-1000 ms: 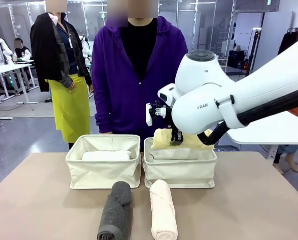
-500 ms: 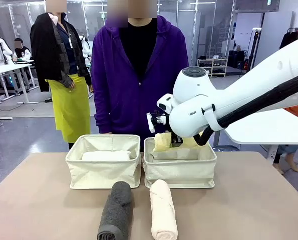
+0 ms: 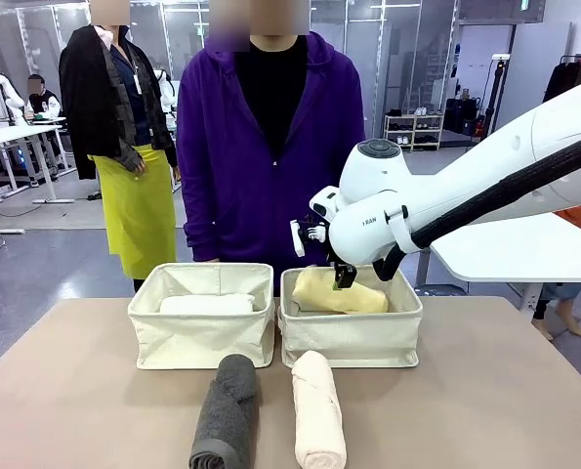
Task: Divide the towels into two baskets.
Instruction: Pick up one hotel-folded towel from the bottom of the table and place it in the Fabric basket indicated by the person.
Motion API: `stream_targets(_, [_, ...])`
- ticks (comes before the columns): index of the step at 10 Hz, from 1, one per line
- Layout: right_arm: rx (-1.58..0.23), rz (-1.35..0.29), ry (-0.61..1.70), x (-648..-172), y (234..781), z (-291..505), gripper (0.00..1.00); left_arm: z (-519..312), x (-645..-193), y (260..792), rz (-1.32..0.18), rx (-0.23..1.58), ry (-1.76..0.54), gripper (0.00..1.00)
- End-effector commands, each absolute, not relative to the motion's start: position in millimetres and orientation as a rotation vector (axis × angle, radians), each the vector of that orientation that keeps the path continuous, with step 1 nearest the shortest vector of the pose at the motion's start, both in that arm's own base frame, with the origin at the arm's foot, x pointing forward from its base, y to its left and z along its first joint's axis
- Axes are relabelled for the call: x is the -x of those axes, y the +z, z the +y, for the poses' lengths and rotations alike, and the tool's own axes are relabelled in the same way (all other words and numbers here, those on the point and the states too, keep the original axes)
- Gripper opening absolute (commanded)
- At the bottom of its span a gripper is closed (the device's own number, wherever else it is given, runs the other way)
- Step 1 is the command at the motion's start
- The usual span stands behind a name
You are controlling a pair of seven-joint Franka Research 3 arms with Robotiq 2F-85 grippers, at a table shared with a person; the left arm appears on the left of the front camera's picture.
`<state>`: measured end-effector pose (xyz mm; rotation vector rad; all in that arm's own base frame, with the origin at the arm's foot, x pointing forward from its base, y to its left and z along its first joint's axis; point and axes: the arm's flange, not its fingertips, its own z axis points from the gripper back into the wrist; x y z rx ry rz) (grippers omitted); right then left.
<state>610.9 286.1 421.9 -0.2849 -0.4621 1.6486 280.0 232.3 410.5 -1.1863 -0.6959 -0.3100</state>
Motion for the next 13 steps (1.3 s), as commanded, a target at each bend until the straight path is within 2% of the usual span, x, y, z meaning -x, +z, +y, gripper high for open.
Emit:
stream_targets(1, [0.264, -0.462, 1.667, -610.7, 425.1, 286.5, 1.00, 232.6, -274.5, 412.9, -0.699, 1.191, -0.323, 1.00])
stream_targets(13, [0.283, -0.462, 1.650, -610.5, 422.0, 286.9, 1.00, 232.6, -274.5, 412.9, -0.699, 1.191, -0.323, 1.00])
